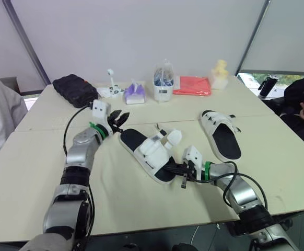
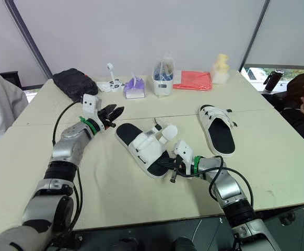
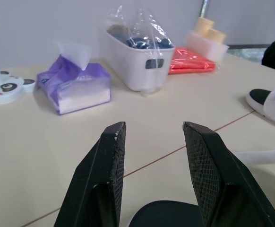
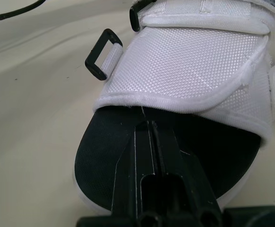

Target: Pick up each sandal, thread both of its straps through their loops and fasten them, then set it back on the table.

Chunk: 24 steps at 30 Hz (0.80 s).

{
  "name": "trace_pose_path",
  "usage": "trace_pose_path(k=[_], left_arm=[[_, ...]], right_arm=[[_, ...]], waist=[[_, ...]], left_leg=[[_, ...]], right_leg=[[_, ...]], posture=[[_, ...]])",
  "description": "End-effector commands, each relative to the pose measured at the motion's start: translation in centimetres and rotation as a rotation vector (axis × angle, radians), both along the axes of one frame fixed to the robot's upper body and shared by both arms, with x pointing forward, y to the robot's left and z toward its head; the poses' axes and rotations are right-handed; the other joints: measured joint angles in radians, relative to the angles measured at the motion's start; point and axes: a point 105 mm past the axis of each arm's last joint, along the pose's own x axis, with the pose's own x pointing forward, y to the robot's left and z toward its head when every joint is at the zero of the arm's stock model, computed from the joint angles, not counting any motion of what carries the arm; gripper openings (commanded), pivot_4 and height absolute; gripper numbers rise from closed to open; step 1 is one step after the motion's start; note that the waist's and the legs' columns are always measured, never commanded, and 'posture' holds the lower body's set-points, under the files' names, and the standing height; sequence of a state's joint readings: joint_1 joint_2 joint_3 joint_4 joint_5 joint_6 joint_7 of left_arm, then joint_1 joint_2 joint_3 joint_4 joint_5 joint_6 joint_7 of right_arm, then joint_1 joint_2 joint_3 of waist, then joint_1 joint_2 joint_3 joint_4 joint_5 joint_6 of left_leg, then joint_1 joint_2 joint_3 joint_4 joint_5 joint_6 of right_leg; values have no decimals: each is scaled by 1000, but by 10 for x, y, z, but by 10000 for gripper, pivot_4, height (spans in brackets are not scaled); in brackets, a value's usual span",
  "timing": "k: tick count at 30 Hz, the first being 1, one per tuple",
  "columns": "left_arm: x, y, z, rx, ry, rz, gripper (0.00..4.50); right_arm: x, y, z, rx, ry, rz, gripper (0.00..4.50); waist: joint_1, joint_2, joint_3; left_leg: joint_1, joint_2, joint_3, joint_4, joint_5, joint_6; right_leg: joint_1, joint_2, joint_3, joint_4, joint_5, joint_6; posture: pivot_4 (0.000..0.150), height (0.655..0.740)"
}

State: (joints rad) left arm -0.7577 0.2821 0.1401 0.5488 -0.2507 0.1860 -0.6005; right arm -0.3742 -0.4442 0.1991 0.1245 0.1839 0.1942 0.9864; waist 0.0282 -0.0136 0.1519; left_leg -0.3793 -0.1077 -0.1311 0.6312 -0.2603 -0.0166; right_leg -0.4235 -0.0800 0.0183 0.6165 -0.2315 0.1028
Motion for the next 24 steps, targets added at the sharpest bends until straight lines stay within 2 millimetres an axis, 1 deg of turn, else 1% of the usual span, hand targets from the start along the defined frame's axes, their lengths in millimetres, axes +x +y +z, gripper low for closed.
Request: trace_pose_path(k=[1, 4, 6, 8, 13, 15, 18, 21, 24], left_arm=[[-11, -6, -6, 31, 2, -82, 19197], [-25, -2, -16, 104, 21, -167, 19197], [-35, -2, -27, 209, 33, -255, 19197], [-42, -5, -35, 254, 57, -324, 19197], [-49, -10, -44, 321, 64, -405, 19197], [-55, -17, -46, 359, 59, -471, 19197], [-74, -33, -53, 412, 61, -629, 19197], [-87, -38, -55, 412, 81, -703, 19197], [-103, -43, -56, 396, 110, -773, 19197]], right_arm=[[-2, -3, 7, 23, -8, -15, 0], [-1, -5, 17, 48, -31, -42, 0], [-3, -5, 19, 47, -33, -43, 0], [-5, -5, 19, 45, -34, -42, 0], [-5, -4, 20, 46, -35, -44, 0], [-4, -4, 22, 45, -40, -44, 0], [-6, -6, 29, 44, -52, -42, 0], [-6, -9, 34, 42, -58, -48, 0], [-7, -17, 38, 29, -63, -62, 0]], waist=[[-9, 0, 0], [-17, 0, 0], [-19, 0, 0], [-18, 0, 0], [-16, 0, 0], [-17, 0, 0], [-18, 0, 1], [-18, 0, 1], [-18, 0, 1]], left_leg=[[-1, 0, 0, 0, 0, 0], [-5, 0, 0, 1, 0, 0], [-6, 0, 0, 1, 0, 0], [-6, 0, -1, 1, 0, 0], [-6, 0, -1, 2, -2, 3], [-6, 0, -1, 1, -1, 3], [-6, 0, -1, 1, 0, 1], [-6, 0, -1, 1, 0, 1], [-6, 0, -1, 1, -2, 3]], right_leg=[[-1, 0, 0, 0, 0, 0], [-4, 0, 0, 0, 0, 0], [-6, 0, 0, 1, 0, 0], [-6, 0, 0, 2, 0, 0], [-5, 0, 0, 2, 0, 0], [-5, 0, 0, 2, 0, 0], [-5, 0, 0, 2, 0, 0], [-5, 0, 0, 2, 0, 0], [-5, 0, 0, 2, 0, 0]], posture=[[1500, 7400], [1500, 7400], [1500, 7400], [1500, 7400], [1500, 7400], [1500, 7400], [1500, 7400], [1500, 7400], [1500, 7400]])
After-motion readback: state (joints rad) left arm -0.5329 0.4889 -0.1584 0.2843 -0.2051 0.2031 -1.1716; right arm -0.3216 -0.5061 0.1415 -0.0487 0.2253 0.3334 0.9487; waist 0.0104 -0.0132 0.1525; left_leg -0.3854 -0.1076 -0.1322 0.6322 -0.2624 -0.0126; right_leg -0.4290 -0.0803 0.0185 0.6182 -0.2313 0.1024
